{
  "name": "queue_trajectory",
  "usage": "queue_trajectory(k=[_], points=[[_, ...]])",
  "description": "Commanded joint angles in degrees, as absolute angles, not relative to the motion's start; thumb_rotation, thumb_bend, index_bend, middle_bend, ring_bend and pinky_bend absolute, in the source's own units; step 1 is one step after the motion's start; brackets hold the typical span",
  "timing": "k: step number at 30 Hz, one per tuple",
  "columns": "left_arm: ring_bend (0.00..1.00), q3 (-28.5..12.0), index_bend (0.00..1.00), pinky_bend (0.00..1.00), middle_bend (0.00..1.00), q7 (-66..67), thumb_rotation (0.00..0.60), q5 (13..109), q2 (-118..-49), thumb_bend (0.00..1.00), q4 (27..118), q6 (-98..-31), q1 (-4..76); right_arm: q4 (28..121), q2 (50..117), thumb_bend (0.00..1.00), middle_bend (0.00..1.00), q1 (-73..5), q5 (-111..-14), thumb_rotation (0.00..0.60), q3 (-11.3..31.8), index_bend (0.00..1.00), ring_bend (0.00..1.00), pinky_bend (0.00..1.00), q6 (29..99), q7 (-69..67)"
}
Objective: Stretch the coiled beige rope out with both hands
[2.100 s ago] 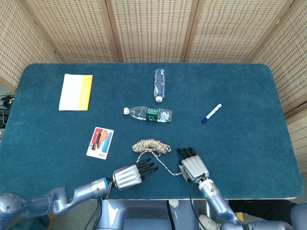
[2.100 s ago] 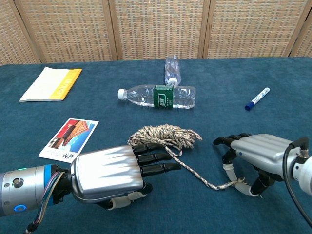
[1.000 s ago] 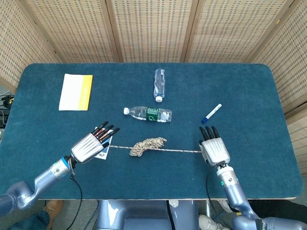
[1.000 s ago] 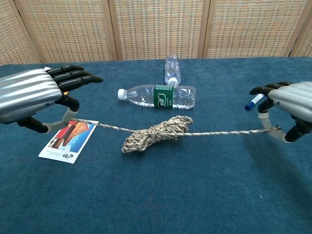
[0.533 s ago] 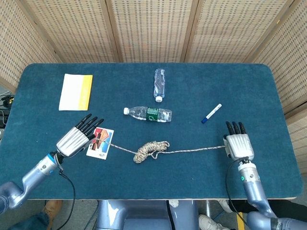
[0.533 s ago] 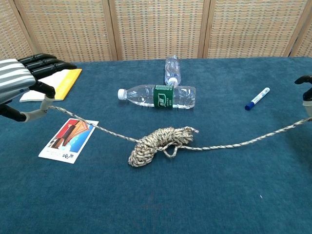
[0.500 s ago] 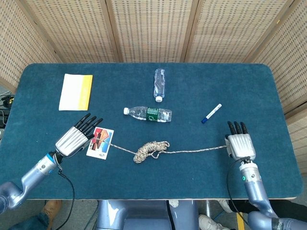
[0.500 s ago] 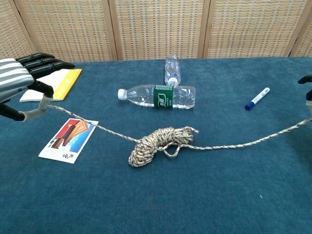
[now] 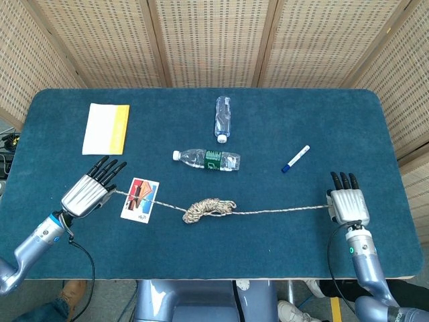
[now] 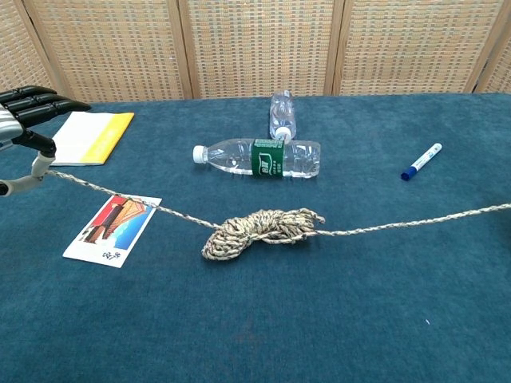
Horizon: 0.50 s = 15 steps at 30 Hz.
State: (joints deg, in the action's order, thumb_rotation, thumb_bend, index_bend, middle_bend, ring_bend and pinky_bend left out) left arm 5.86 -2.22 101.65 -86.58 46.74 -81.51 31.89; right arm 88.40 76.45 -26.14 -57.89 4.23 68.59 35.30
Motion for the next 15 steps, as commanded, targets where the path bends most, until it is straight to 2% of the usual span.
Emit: queue_trajectory(k=[1, 3, 4, 5, 6, 7, 8, 9, 10, 13, 15], points=[[0.00, 5.89, 0.66, 0.00, 0.00, -2.49, 0.600, 101.65, -86.77, 0.49, 46.36, -81.63, 31.71, 88.21, 76.63, 0.43, 0.06, -26.01, -57.67, 0.600, 4.29, 0.65, 0.00, 0.00, 68.69, 35.74], [0.00, 5.90, 0.65, 0.00, 0.00, -2.65, 0.600, 101.62, -86.86, 0.49, 46.12, -81.64, 31.62, 88.17, 76.68, 0.43, 0.06, -25.93, -57.46, 0.600, 4.39, 0.65, 0.00, 0.00, 68.75, 35.93], [0.00, 5.92, 0.58, 0.00, 0.00, -2.75, 0.600, 101.61, -86.89, 0.49, 45.95, -81.67, 31.55, 88.20, 76.70, 0.43, 0.06, -25.87, -57.33, 0.600, 4.44, 0.65, 0.00, 0.00, 68.74, 35.95], [0.00, 5.94, 0.47, 0.00, 0.00, -2.78, 0.600, 101.66, -86.88, 0.44, 45.84, -81.75, 31.52, 88.27, 76.69, 0.42, 0.05, -25.81, -57.24, 0.600, 4.49, 0.65, 0.00, 0.00, 68.71, 35.87], [0.00, 5.98, 0.27, 0.00, 0.00, -2.84, 0.600, 101.79, -86.84, 0.34, 45.69, -81.99, 31.48, 88.45, 76.64, 0.34, 0.04, -25.72, -57.15, 0.600, 4.55, 0.59, 0.00, 0.00, 68.62, 35.60], [0.00, 5.93, 0.15, 0.00, 0.00, -3.36, 0.600, 101.85, -86.76, 0.24, 45.78, -82.65, 31.31, 88.73, 76.44, 0.21, 0.03, -25.59, -57.47, 0.600, 4.54, 0.47, 0.00, 0.00, 68.44, 34.91], [0.00, 5.62, 0.03, 0.00, 0.00, -3.99, 0.600, 101.51, -86.71, 0.10, 46.20, -83.24, 31.01, 88.83, 76.24, 0.13, 0.02, -25.47, -58.15, 0.600, 4.48, 0.38, 0.00, 0.00, 68.49, 34.22], [0.00, 5.24, 0.00, 0.00, 0.00, -5.01, 0.600, 100.84, -86.46, 0.03, 47.32, -83.79, 30.51, 89.05, 76.09, 0.03, 0.00, -25.24, -59.18, 0.600, 4.58, 0.24, 0.00, 0.00, 68.86, 32.92], [0.00, 4.72, 0.00, 0.00, 0.00, -6.12, 0.600, 100.06, -85.74, 0.01, 49.33, -84.62, 29.89, 89.41, 75.88, 0.00, 0.00, -24.82, -61.01, 0.600, 4.75, 0.14, 0.00, 0.00, 69.73, 30.77], [0.00, 3.65, 0.00, 0.00, 0.00, -6.92, 0.600, 98.18, -82.93, 0.00, 55.37, -86.31, 28.25, 90.14, 75.14, 0.00, 0.00, -23.62, -66.56, 0.600, 5.11, 0.03, 0.00, 0.00, 72.89, 24.72], [0.00, 2.90, 0.00, 0.00, 0.00, -6.13, 0.600, 95.86, -79.54, 0.00, 62.18, -86.42, 26.68, 90.16, 74.20, 0.00, 0.00, -22.54, -71.27, 0.600, 4.79, 0.01, 0.00, 0.00, 75.38, 20.04]])
